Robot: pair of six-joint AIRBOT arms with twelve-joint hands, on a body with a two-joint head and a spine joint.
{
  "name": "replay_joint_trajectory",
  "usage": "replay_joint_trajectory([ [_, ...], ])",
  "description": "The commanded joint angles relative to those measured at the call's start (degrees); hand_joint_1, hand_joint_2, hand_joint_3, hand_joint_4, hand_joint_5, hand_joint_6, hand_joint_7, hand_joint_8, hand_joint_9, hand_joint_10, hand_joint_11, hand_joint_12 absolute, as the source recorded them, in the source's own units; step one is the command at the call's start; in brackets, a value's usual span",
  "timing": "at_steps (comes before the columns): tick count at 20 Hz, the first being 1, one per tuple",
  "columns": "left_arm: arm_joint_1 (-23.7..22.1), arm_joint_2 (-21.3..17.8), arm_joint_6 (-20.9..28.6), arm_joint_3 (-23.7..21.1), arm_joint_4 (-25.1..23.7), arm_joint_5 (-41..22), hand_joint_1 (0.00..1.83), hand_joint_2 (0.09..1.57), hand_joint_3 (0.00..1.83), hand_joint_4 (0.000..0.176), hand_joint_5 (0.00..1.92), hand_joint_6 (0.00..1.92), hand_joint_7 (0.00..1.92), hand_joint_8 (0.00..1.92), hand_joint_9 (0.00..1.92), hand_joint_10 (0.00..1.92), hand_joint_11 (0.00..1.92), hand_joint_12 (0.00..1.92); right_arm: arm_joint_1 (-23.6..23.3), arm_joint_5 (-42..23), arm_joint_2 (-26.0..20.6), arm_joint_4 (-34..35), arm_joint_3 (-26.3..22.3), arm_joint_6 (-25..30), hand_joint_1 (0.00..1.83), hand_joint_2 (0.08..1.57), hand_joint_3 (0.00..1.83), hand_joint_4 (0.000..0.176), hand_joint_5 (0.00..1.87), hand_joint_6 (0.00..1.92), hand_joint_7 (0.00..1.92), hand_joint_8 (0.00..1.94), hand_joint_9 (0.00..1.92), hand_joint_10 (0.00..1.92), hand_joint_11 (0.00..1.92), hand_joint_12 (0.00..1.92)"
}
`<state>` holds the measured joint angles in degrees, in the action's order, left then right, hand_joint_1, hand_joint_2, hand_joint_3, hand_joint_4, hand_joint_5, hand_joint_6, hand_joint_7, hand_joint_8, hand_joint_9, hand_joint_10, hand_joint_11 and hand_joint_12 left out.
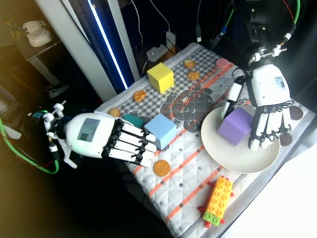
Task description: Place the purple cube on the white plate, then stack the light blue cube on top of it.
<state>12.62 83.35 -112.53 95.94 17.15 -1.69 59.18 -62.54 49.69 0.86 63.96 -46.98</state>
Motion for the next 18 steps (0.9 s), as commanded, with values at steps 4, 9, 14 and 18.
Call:
replay_joint_trajectory([
  [4,0.3,-0.3,0.0,0.0,0.4,-6.2,0.79,0.87,0.0,0.176,0.0,0.0,0.1,0.0,0.1,0.0,0.0,0.33,-0.1,-6.5,0.2,1.4,0.5,0.6,0.49,1.42,0.0,0.059,0.62,0.0,0.49,0.0,0.44,0.0,0.24,0.47],
  [9,0.4,-4.1,0.0,-5.3,0.6,-11.1,0.74,0.88,0.0,0.176,0.0,0.0,0.02,0.01,0.02,0.01,0.0,0.17,-0.5,-6.6,-0.6,1.8,0.6,0.8,0.59,1.41,0.0,0.079,0.55,0.0,0.45,0.0,0.4,0.0,0.26,0.33],
  [14,2.8,-14.2,1.8,-18.9,-0.7,-25.5,0.77,0.88,0.0,0.176,0.0,0.0,0.0,0.0,0.0,0.0,0.0,0.05,-1.0,-9.6,-2.9,4.4,0.5,0.8,0.7,1.32,0.0,0.071,0.51,0.0,0.39,0.0,0.37,0.0,0.28,0.27],
  [18,11.6,-23.1,11.0,-29.6,-3.5,-39.3,0.74,0.89,0.0,0.176,0.0,0.0,0.0,0.0,0.0,0.0,0.0,0.0,-2.4,-12.3,-4.3,4.9,-1.0,-1.4,0.59,1.26,0.0,0.082,0.41,0.0,0.35,0.0,0.34,0.0,0.28,0.24],
])
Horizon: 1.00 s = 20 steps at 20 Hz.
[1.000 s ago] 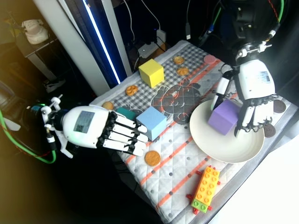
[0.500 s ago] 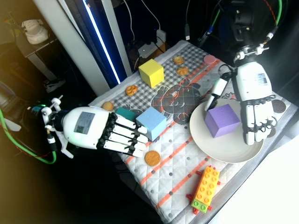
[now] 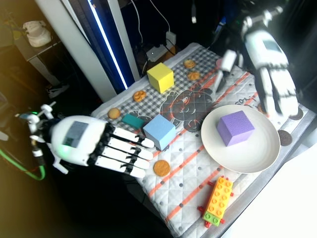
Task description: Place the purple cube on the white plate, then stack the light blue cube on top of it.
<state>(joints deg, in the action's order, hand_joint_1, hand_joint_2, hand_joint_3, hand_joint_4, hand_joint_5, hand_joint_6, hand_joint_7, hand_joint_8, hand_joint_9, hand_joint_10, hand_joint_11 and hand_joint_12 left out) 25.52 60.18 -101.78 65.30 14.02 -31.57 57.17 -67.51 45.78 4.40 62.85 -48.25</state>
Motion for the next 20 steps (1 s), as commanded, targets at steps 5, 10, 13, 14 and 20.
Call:
replay_joint_trajectory([
  [5,11.1,-10.1,5.9,-11.5,-1.3,-20.8,0.86,0.87,0.0,0.176,0.02,0.0,0.0,0.0,0.0,0.0,0.0,0.0,-3.2,-7.7,0.6,-2.4,-1.2,-0.1,0.43,1.11,0.0,0.176,0.22,0.0,0.15,0.0,0.17,0.0,0.18,0.15],
  [10,20.2,-12.6,18.6,-13.2,0.6,-28.0,0.86,0.93,0.01,0.167,0.06,0.0,0.0,0.0,0.0,0.0,0.0,0.0,-5.3,-5.7,3.3,-4.5,-0.9,0.0,0.51,1.03,0.0,0.169,0.09,0.0,0.03,0.0,0.08,0.0,0.15,0.16],
  [13,23.3,-13.8,25.1,-13.2,0.7,-30.1,0.87,0.92,0.0,0.169,0.06,0.0,0.0,0.0,0.0,0.0,0.0,0.0,-6.7,-3.5,5.3,-5.1,0.1,0.3,0.56,1.01,0.0,0.15,0.05,0.0,0.01,0.0,0.01,0.0,0.03,0.13],
  [14,23.8,-14.0,25.8,-13.2,0.9,-30.3,0.88,0.93,0.0,0.167,0.05,0.0,0.0,0.0,0.0,0.0,0.0,0.0,-7.6,-2.2,6.2,-5.8,0.8,1.1,0.44,0.96,0.0,0.175,0.0,0.0,0.07,0.0,0.13,0.01,0.03,0.67],
  [20,24.3,-14.1,25.9,-13.5,1.3,-31.4,0.86,0.94,0.0,0.148,0.08,0.01,0.03,0.01,0.0,0.0,0.0,0.0,-9.5,4.3,9.1,-6.9,3.6,2.7,0.5,0.96,0.0,0.176,0.05,0.0,0.05,0.0,0.11,0.0,0.0,0.79],
])
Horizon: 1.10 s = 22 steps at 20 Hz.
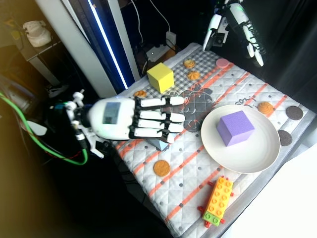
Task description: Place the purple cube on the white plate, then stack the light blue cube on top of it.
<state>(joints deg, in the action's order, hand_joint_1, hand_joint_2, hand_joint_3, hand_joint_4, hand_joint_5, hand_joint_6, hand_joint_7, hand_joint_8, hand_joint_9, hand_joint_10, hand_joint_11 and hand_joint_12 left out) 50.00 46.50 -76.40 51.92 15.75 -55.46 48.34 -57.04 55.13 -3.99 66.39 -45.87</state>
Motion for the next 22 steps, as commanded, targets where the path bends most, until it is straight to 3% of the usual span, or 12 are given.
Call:
replay_joint_trajectory([
  [1,-0.2,-0.5,0.5,-0.2,-0.5,-7.7,0.9,0.93,0.0,0.164,0.09,0.01,0.03,0.01,0.0,0.0,0.0,0.0,-0.9,-5.2,0.2,1.5,0.5,0.4,0.5,0.96,0.0,0.162,0.07,0.0,0.09,0.0,0.18,0.01,0.01,0.84],
  [2,-0.2,-0.6,0.5,-0.2,-0.5,-7.7,0.93,0.93,0.0,0.148,0.1,0.01,0.03,0.01,0.0,0.0,0.0,0.0,-1.1,-4.4,0.5,1.5,0.9,0.5,0.5,0.96,0.0,0.148,0.08,0.0,0.1,0.0,0.16,0.01,0.0,0.79],
  [9,-0.2,-0.9,0.5,0.0,-0.5,-7.2,0.9,0.93,0.0,0.164,0.11,0.01,0.05,0.01,0.0,0.0,0.0,0.0,-1.3,-0.4,2.9,0.2,4.9,6.3,0.52,0.99,0.0,0.142,0.09,0.0,0.13,0.0,0.16,0.0,0.13,0.33],
  [11,-0.2,-1.0,0.5,0.1,-0.5,-7.4,0.94,0.93,0.0,0.154,0.1,0.0,0.05,0.01,0.0,0.0,0.0,0.0,-1.5,0.5,3.2,0.2,5.3,6.3,0.59,1.03,0.0,0.143,0.1,0.0,0.2,0.0,0.26,0.01,0.24,0.29],
  [13,-0.2,-0.9,0.5,0.1,-0.5,-7.8,0.94,0.94,0.0,0.149,0.1,0.0,0.05,0.0,0.0,0.0,0.0,0.0,-1.5,1.6,3.5,0.2,5.9,6.4,0.76,1.05,0.0,0.126,0.2,0.0,0.41,0.01,0.51,0.01,0.37,0.54],
  [15,-0.2,-0.8,0.5,0.1,-0.5,-7.6,0.94,0.92,0.0,0.151,0.1,0.0,0.06,0.01,0.0,0.0,0.0,0.0,-1.5,2.2,4.0,0.2,6.4,7.1,0.92,1.1,0.0,0.052,0.42,0.01,0.52,0.0,0.61,0.01,0.39,0.67],
  [16,-0.2,-0.7,0.5,0.1,-0.5,-7.4,0.94,0.92,0.0,0.151,0.1,0.0,0.06,0.01,0.0,0.0,0.0,0.0,-1.5,2.2,4.1,0.2,6.5,7.6,0.92,1.1,0.0,0.052,0.42,0.01,0.52,0.0,0.61,0.01,0.39,0.67],
  [17,-0.2,-0.7,0.5,0.1,-0.5,-7.2,0.94,0.93,0.0,0.152,0.11,0.0,0.06,0.01,0.0,0.0,0.0,0.0,-1.5,2.2,4.2,0.1,6.6,7.8,0.92,1.15,0.0,0.027,0.52,0.01,0.64,0.01,0.69,0.02,0.35,0.81],
  [18,-0.1,-0.7,0.5,0.1,-0.5,-7.2,0.94,0.93,0.0,0.152,0.12,0.01,0.06,0.01,0.0,0.0,0.0,0.0,-1.5,2.2,4.2,0.0,6.6,8.0,1.17,1.17,0.01,0.0,0.7,0.96,0.95,0.87,0.95,0.1,0.45,1.22],
  [19,-0.1,-0.7,0.5,0.2,-0.5,-7.2,0.94,0.93,0.0,0.152,0.12,0.01,0.06,0.01,0.0,0.0,0.0,0.0,-1.5,2.2,4.2,-0.1,6.7,8.0,1.17,1.17,0.01,0.0,0.7,0.96,0.95,0.87,0.95,0.1,0.45,1.22],
  [20,-0.1,-0.7,0.5,0.2,-0.5,-7.2,0.94,0.93,0.0,0.144,0.13,0.01,0.06,0.0,0.0,0.0,0.0,0.0,-1.7,2.2,4.2,-0.1,6.7,8.1,1.35,1.13,0.0,0.0,0.81,1.01,1.03,0.94,0.98,1.06,0.68,1.41],
  [22,-0.1,-0.7,0.5,0.2,-0.5,-7.3,0.93,0.94,0.0,0.141,0.14,0.01,0.07,0.01,0.0,0.0,0.0,0.0,-1.8,2.1,4.2,-0.1,6.8,8.5,1.25,1.15,0.01,0.0,0.8,1.08,0.98,1.12,0.85,1.08,0.65,1.49],
])
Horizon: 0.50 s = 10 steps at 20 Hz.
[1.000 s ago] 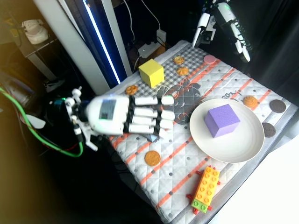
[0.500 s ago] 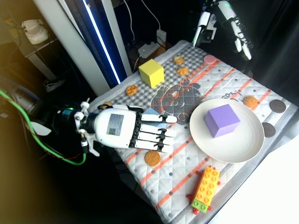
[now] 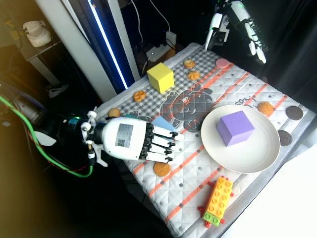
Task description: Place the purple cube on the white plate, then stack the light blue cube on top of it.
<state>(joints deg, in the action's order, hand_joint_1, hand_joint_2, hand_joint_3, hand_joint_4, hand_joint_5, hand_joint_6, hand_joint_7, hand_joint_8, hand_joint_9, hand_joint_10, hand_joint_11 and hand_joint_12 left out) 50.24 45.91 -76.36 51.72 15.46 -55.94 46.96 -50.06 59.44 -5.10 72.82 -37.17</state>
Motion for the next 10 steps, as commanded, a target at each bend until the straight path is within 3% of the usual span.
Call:
replay_joint_trajectory([
  [1,-0.4,0.0,0.5,0.4,-0.2,-6.8,0.92,0.95,0.01,0.147,0.14,0.01,0.07,0.01,0.0,0.0,0.0,0.0,-0.6,-5.1,-0.1,1.0,0.4,0.3,1.25,1.17,0.0,0.0,0.76,1.19,0.99,1.1,0.87,1.03,0.68,1.39],
  [3,-0.2,0.0,0.5,0.4,-0.1,-6.8,0.89,0.95,0.01,0.149,0.14,0.01,0.08,0.01,0.0,0.0,0.0,0.0,-1.2,-6.9,-0.2,0.8,0.3,0.8,1.22,1.18,0.0,0.0,0.76,1.18,0.95,1.21,0.87,1.02,0.65,1.49],
  [4,0.1,0.0,0.5,0.4,0.1,-6.9,0.89,0.95,0.0,0.146,0.15,0.01,0.08,0.01,0.0,0.0,0.0,0.0,-2.1,-8.4,-0.3,0.6,0.3,0.8,1.22,1.18,0.0,0.0,0.79,1.11,0.94,1.26,0.87,1.18,0.7,1.6],
  [5,0.3,0.0,0.5,0.4,0.3,-7.0,0.9,0.94,0.0,0.147,0.15,0.01,0.09,0.01,0.0,0.0,0.0,0.0,-3.3,-9.3,-0.4,0.4,0.3,0.8,1.2,1.19,0.0,0.0,0.77,1.16,0.91,1.27,0.83,1.16,0.71,1.55],
  [6,0.4,0.0,0.5,0.3,0.5,-7.2,0.89,0.95,0.0,0.151,0.15,0.01,0.08,0.0,0.0,0.0,0.0,0.0,-5.1,-10.0,-0.4,0.0,0.5,0.8,1.2,1.18,0.0,0.0,0.79,1.16,0.93,1.2,0.84,1.02,0.72,1.46],
  [7,0.5,0.1,0.5,0.3,0.6,-7.2,0.91,0.95,0.0,0.139,0.16,0.01,0.08,0.0,0.0,0.0,0.0,0.0,-7.0,-10.2,-0.1,-0.1,1.0,0.8,1.35,1.14,0.0,0.0,0.85,1.18,1.0,0.93,0.85,1.22,0.63,1.22],
  [9,0.5,0.3,0.5,0.4,0.7,-6.9,0.91,0.95,0.0,0.13,0.17,0.01,0.09,0.01,0.0,0.0,0.0,0.0,-9.7,-10.2,1.6,-0.1,2.6,0.8,1.35,1.13,0.0,0.0,0.9,1.13,1.0,0.92,0.83,1.25,0.63,1.21],
  [10,0.5,0.3,0.5,0.4,0.6,-6.6,0.91,0.95,0.0,0.139,0.17,0.01,0.09,0.01,0.0,0.0,0.0,0.0,-11.2,-10.1,3.2,-0.1,4.0,0.8,1.36,1.12,0.0,0.0,0.9,1.16,1.05,0.82,0.88,1.15,0.51,1.16],
])
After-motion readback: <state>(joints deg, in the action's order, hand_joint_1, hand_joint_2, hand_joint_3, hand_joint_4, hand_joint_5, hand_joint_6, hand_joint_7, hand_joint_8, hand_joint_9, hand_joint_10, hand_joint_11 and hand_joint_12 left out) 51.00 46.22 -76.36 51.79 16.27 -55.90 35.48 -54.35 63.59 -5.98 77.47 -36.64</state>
